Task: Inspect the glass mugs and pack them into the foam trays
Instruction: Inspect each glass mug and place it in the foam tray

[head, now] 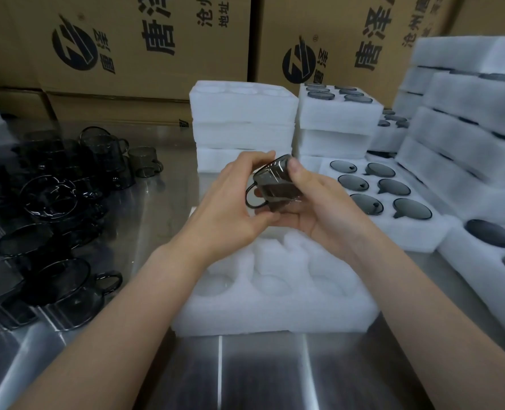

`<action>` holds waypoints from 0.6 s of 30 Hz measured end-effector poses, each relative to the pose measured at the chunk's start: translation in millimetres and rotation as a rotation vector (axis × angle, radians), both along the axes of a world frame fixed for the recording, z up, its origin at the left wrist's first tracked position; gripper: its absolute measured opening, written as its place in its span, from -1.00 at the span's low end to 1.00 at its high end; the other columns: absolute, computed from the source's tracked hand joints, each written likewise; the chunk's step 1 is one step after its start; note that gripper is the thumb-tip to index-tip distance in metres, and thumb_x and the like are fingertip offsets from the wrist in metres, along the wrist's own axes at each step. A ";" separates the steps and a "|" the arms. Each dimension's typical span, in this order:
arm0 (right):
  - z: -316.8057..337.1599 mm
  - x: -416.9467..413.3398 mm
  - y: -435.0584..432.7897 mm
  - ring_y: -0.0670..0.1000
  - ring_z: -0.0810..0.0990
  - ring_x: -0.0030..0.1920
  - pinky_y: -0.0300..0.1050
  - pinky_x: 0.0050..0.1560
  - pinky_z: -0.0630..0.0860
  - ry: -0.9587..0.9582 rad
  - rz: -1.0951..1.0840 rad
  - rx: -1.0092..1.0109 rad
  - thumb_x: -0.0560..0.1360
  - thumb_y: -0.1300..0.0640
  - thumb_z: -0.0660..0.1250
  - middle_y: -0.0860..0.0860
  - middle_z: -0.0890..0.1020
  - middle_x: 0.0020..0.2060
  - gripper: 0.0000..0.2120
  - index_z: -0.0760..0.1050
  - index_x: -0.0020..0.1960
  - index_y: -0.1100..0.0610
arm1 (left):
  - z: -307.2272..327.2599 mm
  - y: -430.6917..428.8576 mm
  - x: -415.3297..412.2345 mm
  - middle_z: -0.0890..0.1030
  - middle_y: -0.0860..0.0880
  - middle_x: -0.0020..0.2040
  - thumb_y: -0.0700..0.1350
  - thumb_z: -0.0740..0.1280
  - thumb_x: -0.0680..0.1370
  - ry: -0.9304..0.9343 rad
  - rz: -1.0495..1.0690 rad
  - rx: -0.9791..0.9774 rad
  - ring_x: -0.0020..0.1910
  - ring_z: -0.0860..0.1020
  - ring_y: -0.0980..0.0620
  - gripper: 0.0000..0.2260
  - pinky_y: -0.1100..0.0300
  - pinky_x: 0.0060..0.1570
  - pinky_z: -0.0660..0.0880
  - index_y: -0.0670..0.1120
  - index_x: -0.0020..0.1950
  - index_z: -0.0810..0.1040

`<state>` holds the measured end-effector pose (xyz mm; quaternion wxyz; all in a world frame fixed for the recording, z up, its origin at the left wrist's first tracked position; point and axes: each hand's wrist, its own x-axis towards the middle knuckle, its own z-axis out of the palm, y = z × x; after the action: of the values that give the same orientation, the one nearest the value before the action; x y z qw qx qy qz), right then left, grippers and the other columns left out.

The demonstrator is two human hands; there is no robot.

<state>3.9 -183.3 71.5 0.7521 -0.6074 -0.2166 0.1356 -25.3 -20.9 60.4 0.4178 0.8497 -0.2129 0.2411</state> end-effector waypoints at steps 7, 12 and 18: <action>-2.5 -8.3 7.2 -0.05 0.68 0.01 -0.18 -0.16 0.61 -0.213 -0.190 -0.113 0.62 0.07 0.25 0.01 0.72 -0.06 -0.79 0.63 0.12 0.06 | 2.9 -5.0 -5.3 0.53 0.06 0.29 -0.02 0.56 0.38 -0.063 0.056 0.058 0.26 0.45 0.14 -0.32 0.41 0.23 0.30 -0.06 0.45 0.40; -0.9 -4.1 3.6 0.09 0.72 -0.05 -0.12 -0.22 0.62 -0.076 -0.242 -0.017 0.61 0.00 0.22 0.13 0.72 -0.03 -0.69 0.63 0.13 0.17 | 5.3 -3.8 -7.5 0.51 0.15 0.27 -0.12 0.58 0.35 -0.068 0.004 0.054 0.28 0.47 0.16 -0.30 0.34 0.28 0.36 -0.07 0.44 0.40; -0.2 1.6 -3.3 0.12 0.71 -0.04 -0.09 -0.20 0.62 0.043 -0.105 0.086 0.58 -0.03 0.25 0.16 0.70 0.03 -0.64 0.61 0.17 0.22 | 2.9 -0.7 -7.4 0.48 0.16 0.31 -0.18 0.58 0.34 -0.125 -0.045 0.035 0.30 0.45 0.22 -0.28 0.38 0.30 0.34 -0.06 0.45 0.38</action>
<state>5.5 -186.6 71.3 0.7881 -0.5820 -0.1739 0.0995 -32.6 -21.6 63.3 0.3943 0.8351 -0.2618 0.2803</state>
